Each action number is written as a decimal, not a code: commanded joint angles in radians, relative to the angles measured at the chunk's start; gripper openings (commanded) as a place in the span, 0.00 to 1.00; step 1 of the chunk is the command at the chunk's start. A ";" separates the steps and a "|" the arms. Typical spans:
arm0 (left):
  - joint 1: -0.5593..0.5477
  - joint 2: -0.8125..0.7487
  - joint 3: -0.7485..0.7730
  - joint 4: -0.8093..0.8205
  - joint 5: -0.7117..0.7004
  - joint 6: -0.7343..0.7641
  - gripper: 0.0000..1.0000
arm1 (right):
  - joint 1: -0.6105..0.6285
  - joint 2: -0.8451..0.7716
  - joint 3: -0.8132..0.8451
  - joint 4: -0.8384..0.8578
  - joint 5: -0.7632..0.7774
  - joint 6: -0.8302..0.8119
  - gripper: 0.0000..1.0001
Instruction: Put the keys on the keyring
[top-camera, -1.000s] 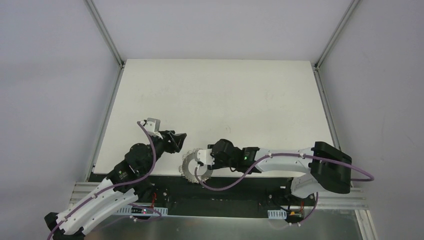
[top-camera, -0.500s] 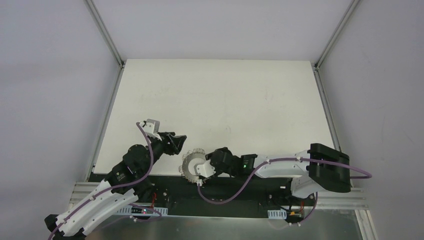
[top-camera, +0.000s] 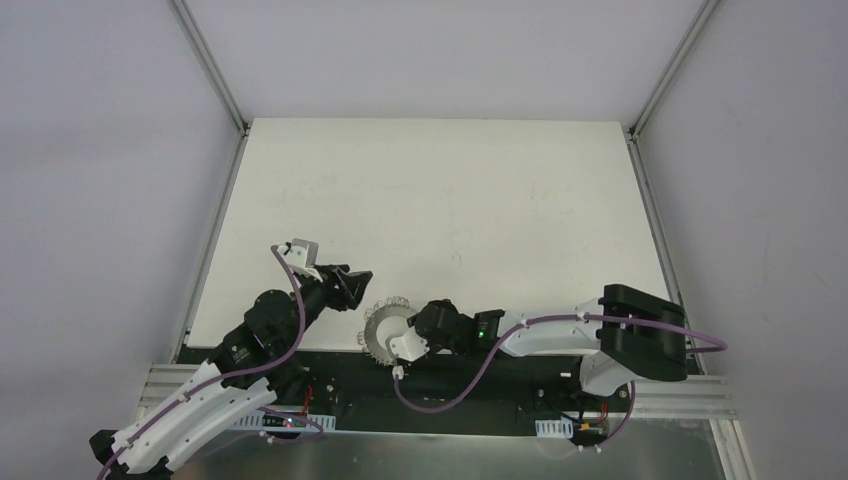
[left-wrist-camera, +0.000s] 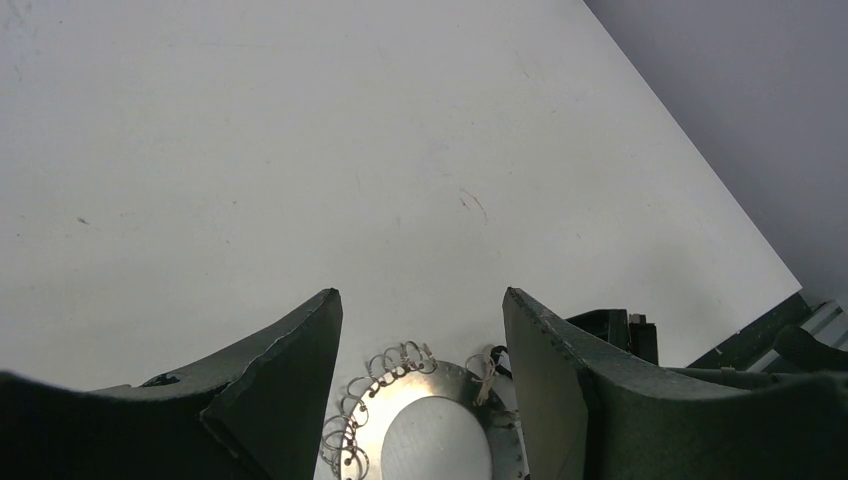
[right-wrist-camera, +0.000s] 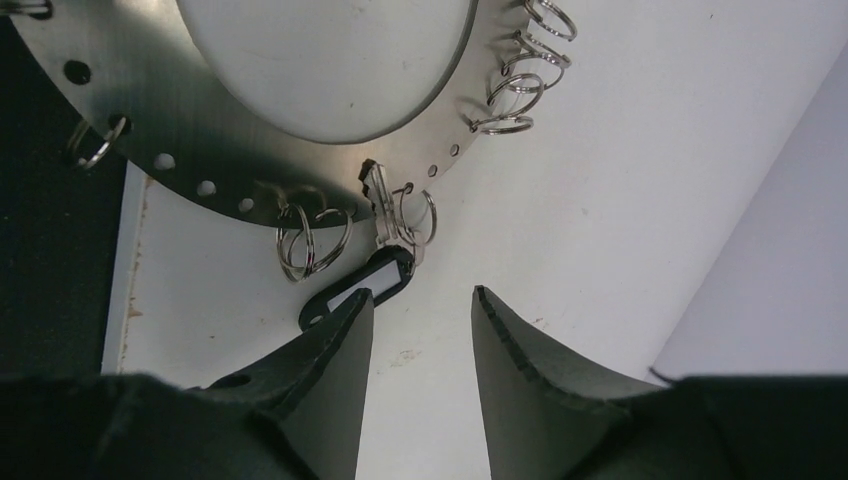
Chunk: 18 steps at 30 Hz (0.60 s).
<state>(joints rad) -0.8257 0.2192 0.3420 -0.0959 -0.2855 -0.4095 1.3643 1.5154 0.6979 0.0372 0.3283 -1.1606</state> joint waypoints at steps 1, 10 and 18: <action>-0.006 -0.010 0.031 0.009 0.009 -0.018 0.60 | 0.005 0.027 0.055 0.012 0.002 -0.032 0.43; -0.007 -0.025 0.029 0.000 0.000 -0.021 0.60 | 0.003 0.068 0.090 0.000 -0.017 -0.039 0.42; -0.008 -0.038 0.029 -0.007 -0.012 -0.022 0.60 | 0.000 0.097 0.101 -0.003 -0.031 -0.031 0.39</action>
<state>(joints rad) -0.8257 0.1909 0.3420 -0.1146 -0.2909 -0.4122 1.3647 1.6001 0.7631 0.0399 0.3187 -1.1873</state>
